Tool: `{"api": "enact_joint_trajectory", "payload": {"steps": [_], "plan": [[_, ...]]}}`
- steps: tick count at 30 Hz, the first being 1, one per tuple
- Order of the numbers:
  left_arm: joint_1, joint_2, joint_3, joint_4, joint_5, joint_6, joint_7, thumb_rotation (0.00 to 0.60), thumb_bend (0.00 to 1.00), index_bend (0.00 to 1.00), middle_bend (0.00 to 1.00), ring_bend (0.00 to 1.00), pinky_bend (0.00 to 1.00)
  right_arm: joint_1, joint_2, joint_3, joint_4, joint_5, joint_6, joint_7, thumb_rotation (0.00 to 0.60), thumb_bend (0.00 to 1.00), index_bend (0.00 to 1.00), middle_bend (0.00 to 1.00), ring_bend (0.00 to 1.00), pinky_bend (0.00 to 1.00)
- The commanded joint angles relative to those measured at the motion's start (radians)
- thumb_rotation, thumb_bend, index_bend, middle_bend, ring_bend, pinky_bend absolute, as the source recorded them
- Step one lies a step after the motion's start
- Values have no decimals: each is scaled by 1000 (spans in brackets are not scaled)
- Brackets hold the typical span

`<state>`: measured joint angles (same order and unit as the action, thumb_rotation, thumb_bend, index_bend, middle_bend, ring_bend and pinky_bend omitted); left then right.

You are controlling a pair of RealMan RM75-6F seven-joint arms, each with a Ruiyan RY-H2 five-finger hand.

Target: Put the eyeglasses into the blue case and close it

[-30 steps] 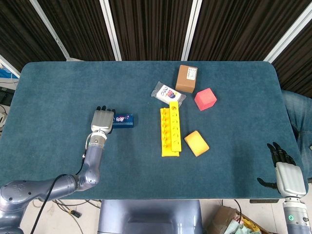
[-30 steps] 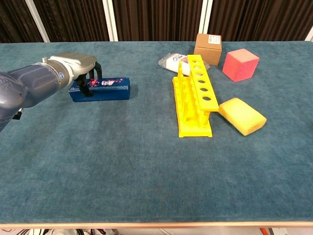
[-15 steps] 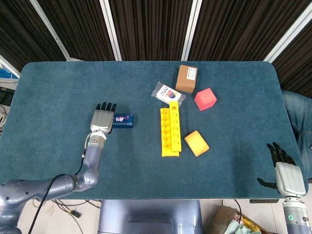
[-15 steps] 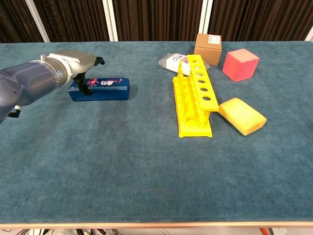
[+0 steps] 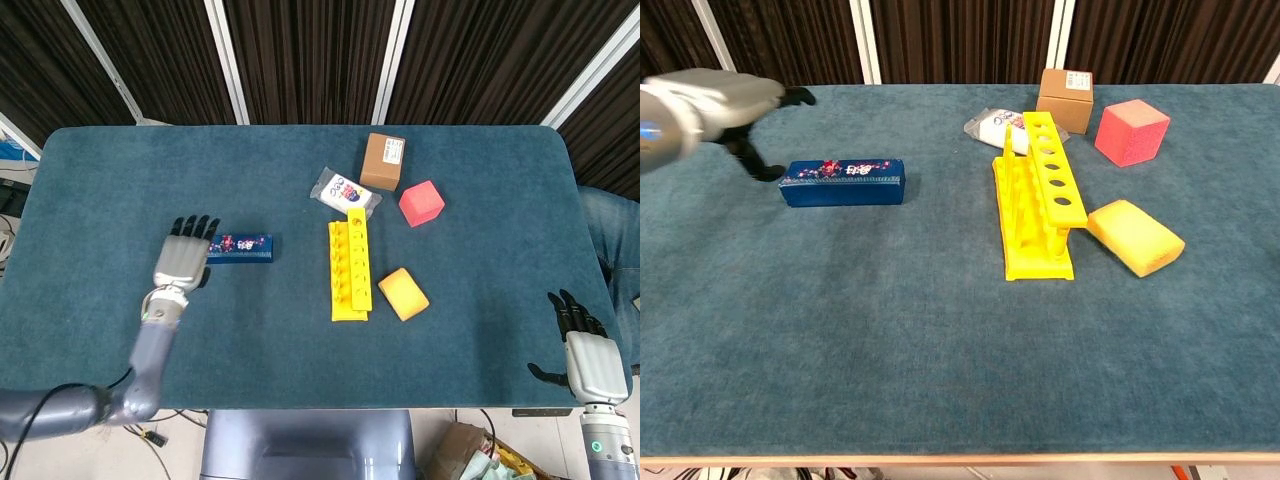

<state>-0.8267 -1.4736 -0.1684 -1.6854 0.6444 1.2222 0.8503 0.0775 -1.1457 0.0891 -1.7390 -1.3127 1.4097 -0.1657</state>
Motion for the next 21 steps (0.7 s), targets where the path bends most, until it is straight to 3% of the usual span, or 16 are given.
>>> {"api": "enact_joint_trajectory", "payload": {"steps": [1, 5, 12, 21], "plan": [[127, 163, 81, -192, 139, 95, -120, 600, 351, 5, 38, 0, 51, 0, -3, -1, 11, -18, 11, 1, 600, 165, 12, 0, 116, 187], [220, 269, 148, -276, 300, 131, -259, 600, 351, 10, 38, 0, 50, -1, -11, -3, 31, -54, 34, 6, 600, 165, 11, 0, 113, 187], [343, 372, 241, -304, 537, 212, -408, 600, 351, 10, 37, 0, 49, 2, -22, -11, 78, -140, 69, 61, 600, 165, 4, 0, 108, 187], [426, 423, 285, -324, 668, 263, -468, 600, 351, 8, 12, 0, 23, -1, -37, -14, 114, -174, 94, 76, 600, 162, 0, 0, 108, 187]]}}
